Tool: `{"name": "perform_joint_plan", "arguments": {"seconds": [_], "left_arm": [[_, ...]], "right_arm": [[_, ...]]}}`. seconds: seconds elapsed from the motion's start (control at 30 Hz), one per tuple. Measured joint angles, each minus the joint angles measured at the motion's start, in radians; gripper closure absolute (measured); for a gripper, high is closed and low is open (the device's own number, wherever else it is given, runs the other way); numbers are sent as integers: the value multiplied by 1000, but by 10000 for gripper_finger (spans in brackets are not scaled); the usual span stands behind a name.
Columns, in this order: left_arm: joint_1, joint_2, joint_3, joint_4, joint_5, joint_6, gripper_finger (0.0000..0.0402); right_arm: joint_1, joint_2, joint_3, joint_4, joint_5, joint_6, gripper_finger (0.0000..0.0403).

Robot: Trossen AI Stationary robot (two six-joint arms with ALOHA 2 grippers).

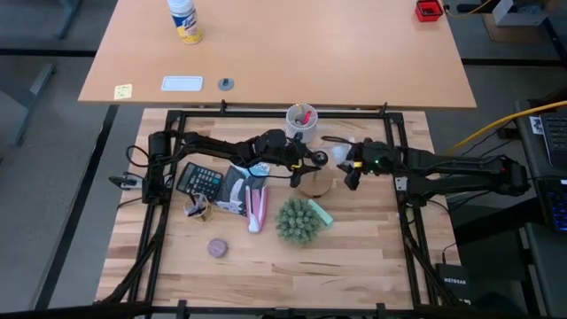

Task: Screw lightbulb
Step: Remove the lightbulb from the lamp

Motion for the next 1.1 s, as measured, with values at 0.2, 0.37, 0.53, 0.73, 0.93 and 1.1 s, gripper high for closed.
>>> {"name": "perform_joint_plan", "arguments": {"seconds": [0.2,0.37,0.53,0.73,0.93,1.1], "left_arm": [[0,0,0,0,0,0,231],[0,0,0,1,0,0,231],[0,0,0,1,0,0,231],[0,0,0,1,0,0,231],[0,0,0,-1,0,0,231],[0,0,0,-25,0,0,231]], "right_arm": [[0,27,-1,-66,-80,47,228],[0,94,-27,-52,-78,49,228],[0,169,-58,-51,-77,49,228],[0,263,-74,-48,-76,49,228],[0,344,-72,-31,-67,51,228],[0,391,-75,-6,-60,49,228]]}}
